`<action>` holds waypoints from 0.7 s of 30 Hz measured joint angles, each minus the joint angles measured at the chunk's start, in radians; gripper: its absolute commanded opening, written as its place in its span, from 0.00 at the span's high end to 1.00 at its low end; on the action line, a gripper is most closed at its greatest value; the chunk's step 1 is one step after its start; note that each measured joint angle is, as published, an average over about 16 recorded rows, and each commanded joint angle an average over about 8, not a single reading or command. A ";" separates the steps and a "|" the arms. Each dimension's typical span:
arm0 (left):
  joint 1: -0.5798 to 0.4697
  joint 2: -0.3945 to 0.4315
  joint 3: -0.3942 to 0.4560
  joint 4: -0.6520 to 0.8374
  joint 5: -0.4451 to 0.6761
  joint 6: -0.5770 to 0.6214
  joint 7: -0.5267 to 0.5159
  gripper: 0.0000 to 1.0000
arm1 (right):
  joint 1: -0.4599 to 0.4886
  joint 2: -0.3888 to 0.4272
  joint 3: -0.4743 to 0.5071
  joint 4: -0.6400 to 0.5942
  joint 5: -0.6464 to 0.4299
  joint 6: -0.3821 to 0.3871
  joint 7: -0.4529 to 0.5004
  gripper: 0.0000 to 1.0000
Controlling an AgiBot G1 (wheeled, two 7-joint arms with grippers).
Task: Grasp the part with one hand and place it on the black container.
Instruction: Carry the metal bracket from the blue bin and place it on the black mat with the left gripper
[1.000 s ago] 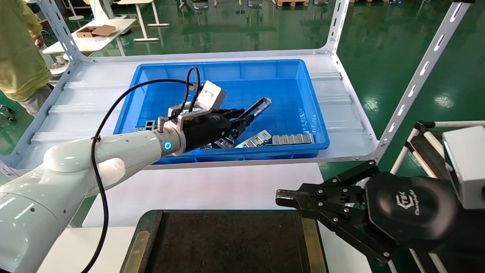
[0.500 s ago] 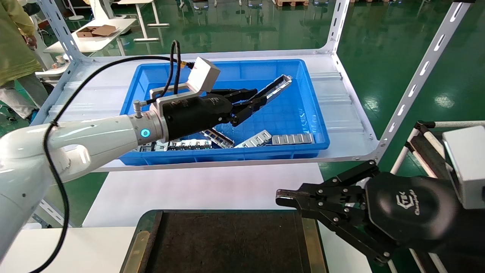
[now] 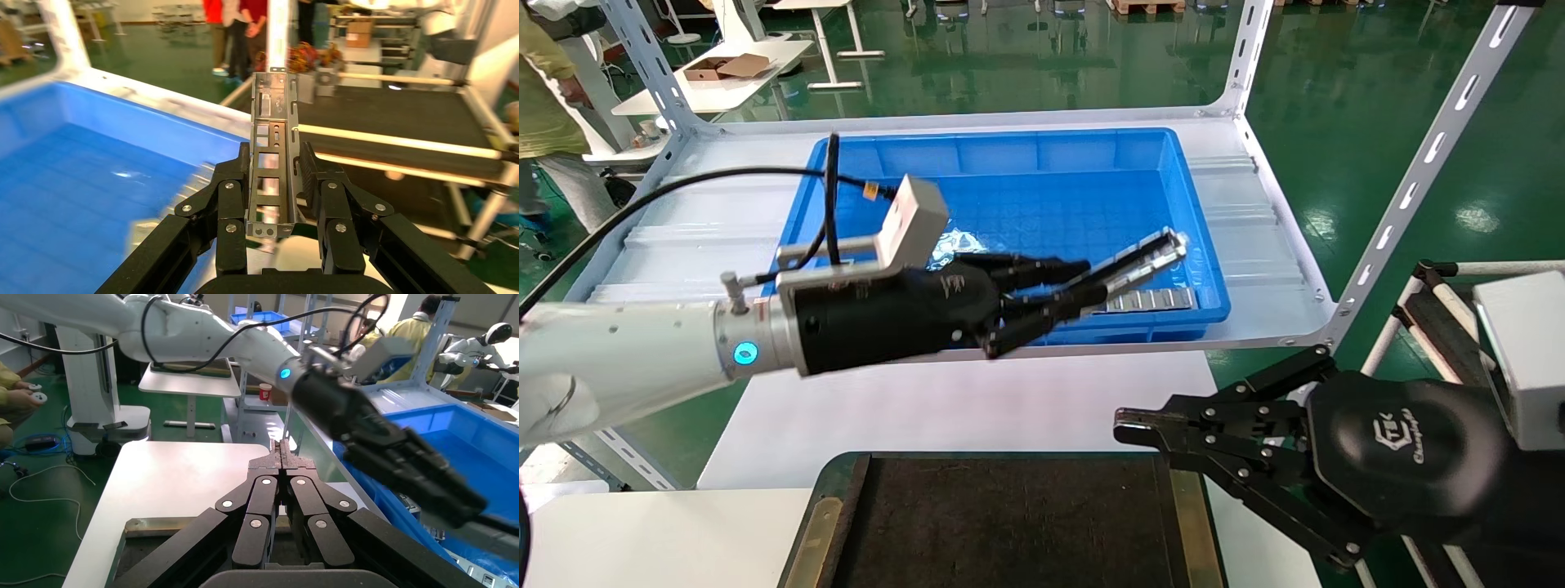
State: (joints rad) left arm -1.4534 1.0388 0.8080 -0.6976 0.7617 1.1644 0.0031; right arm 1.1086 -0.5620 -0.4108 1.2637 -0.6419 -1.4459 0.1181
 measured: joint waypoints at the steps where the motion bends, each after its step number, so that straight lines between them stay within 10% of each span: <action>1: 0.020 -0.016 0.001 -0.037 -0.002 -0.005 -0.012 1.00 | 0.000 0.000 0.000 0.000 0.000 0.000 0.000 1.00; 21: 0.511 -0.188 0.093 -0.599 0.055 -0.521 -0.213 1.00 | 0.000 0.000 0.000 0.000 0.000 0.000 0.000 1.00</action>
State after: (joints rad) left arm -0.9423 0.8504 0.9005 -1.2962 0.8167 0.6431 -0.2098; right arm 1.1086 -0.5619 -0.4109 1.2637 -0.6418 -1.4459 0.1181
